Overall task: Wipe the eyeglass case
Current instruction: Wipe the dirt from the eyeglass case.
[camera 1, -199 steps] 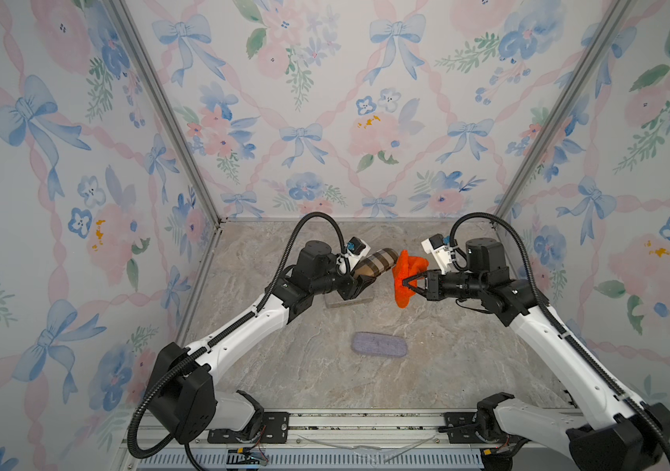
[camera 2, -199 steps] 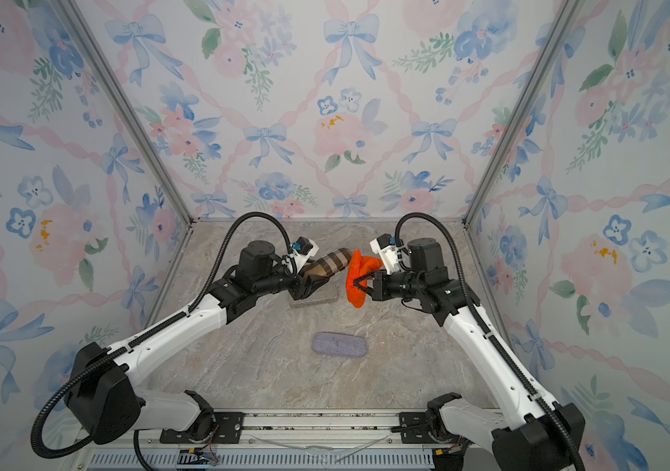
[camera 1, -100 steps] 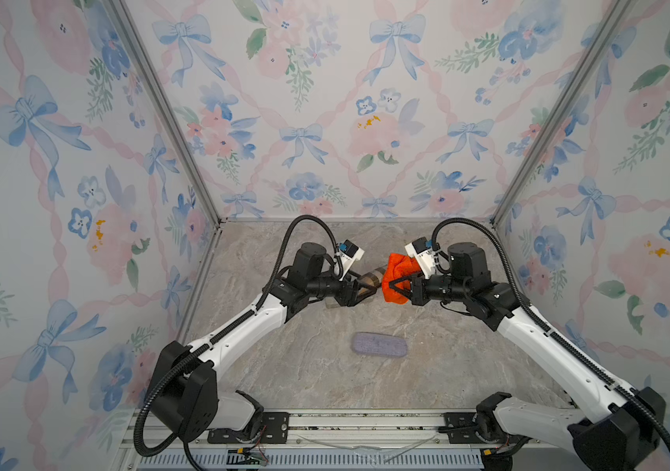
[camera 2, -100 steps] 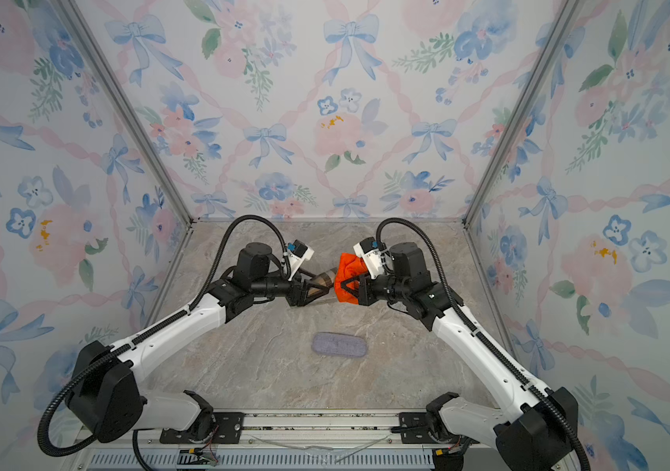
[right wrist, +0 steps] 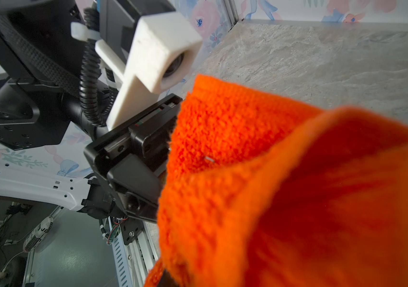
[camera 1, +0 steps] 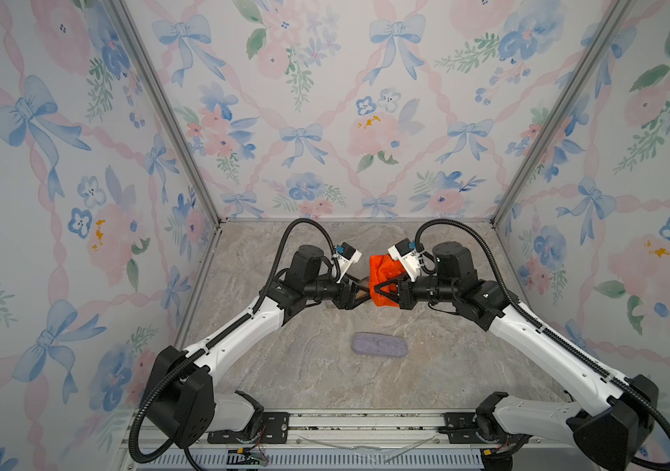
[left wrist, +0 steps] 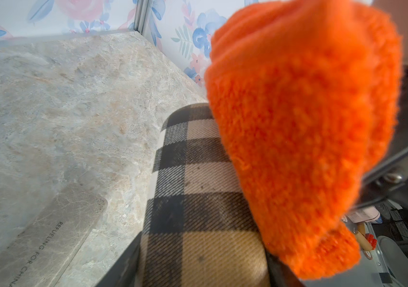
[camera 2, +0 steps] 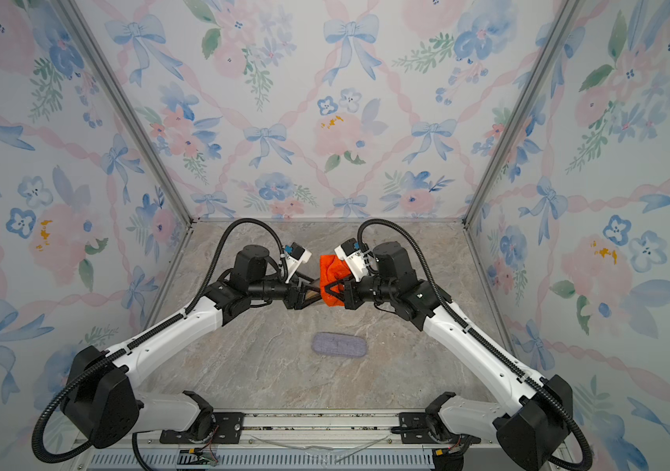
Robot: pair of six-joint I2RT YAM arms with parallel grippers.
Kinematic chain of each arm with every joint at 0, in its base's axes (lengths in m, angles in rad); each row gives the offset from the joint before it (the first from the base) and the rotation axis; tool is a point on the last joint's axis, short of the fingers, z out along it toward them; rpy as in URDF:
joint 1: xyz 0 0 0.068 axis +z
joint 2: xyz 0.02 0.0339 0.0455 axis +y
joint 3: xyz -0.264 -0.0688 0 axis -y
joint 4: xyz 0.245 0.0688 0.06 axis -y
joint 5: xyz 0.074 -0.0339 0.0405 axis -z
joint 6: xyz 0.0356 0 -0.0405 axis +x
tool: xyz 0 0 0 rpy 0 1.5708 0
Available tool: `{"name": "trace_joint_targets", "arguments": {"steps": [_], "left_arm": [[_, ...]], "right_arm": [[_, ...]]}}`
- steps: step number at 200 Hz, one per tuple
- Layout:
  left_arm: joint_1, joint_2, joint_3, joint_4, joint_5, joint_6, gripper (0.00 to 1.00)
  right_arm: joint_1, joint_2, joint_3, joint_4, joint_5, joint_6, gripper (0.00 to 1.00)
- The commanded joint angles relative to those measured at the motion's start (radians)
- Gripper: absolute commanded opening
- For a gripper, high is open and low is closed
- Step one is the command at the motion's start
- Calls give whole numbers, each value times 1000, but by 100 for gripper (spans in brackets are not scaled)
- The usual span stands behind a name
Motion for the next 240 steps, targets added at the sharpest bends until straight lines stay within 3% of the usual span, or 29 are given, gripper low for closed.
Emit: {"name": "trace_joint_targets", "arguments": {"steps": [1, 14, 47, 66, 110, 145, 206, 240], "left_arm": [[-28, -55, 19, 77, 171, 26, 25], [-26, -58, 17, 95, 172, 11, 25], [-26, -37, 8, 163, 200, -48, 26], [-24, -22, 22, 139, 207, -39, 26], [-11, -58, 23, 109, 220, -29, 25], [-5, -84, -12, 107, 215, -33, 25], [-5, -113, -66, 157, 219, 28, 25], [-30, -143, -81, 161, 157, 138, 24]], "right_arm": [[-118, 10, -39, 3, 15, -28, 0], [-114, 7, -53, 7, 12, -25, 0], [32, 26, -68, 116, 31, 25, 0], [48, 39, -74, 164, 36, 29, 0], [-165, 32, -94, 41, 35, -51, 0], [-294, -83, -68, -44, 16, -32, 0], [-331, -205, 59, -220, -6, 7, 0], [-331, -213, 151, -299, -46, 26, 0]]}}
